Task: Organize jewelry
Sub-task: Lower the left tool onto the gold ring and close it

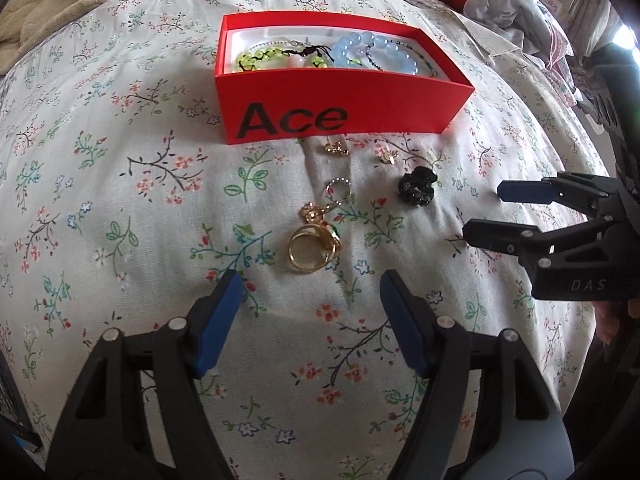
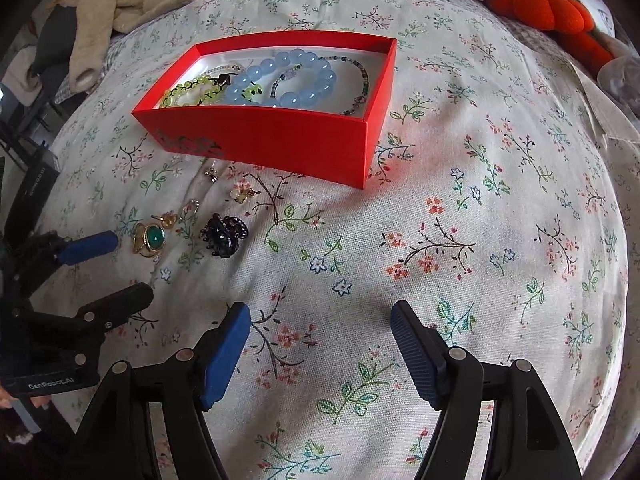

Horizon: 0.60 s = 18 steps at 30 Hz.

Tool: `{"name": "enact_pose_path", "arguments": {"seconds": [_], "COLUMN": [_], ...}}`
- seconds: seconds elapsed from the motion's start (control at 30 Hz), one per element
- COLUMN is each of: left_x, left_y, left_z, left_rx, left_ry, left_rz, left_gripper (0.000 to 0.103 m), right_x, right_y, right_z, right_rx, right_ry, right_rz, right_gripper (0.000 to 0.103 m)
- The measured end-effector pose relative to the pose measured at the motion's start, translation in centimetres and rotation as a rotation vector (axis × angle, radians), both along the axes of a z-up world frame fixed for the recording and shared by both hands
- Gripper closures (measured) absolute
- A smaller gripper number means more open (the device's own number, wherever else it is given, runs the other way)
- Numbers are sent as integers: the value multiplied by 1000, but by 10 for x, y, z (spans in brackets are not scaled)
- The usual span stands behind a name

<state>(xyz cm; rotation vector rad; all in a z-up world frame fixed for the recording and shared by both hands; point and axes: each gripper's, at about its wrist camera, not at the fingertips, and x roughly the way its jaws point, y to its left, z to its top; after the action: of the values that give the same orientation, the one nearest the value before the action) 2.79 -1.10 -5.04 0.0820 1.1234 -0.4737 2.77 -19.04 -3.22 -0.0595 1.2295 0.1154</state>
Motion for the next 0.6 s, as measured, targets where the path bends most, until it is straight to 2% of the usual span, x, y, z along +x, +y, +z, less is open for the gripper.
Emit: {"name": "enact_pose_path", "arguments": {"seconds": [0.27,0.33,0.43,0.6], "left_x": [11,12,13,12], "left_y": [-5,-7,-10,-9], "left_z": [0,0,-1,3], "left_rx": [-21,-16,-9,1], "left_ry": [-4,-7,-1,3], "left_rz": [30,33,29,23], "left_gripper": [48,54,72,72], "right_x": [1,0,-1,0], "right_y": [-3,-3,-3,-5], "right_z": [3,3,4,5], "right_rx": [5,6,7,10], "right_ry": [-1,-2,-4,-9], "right_rz": [-12,-14,-17,-21], "right_gripper": [29,29,29,29]}}
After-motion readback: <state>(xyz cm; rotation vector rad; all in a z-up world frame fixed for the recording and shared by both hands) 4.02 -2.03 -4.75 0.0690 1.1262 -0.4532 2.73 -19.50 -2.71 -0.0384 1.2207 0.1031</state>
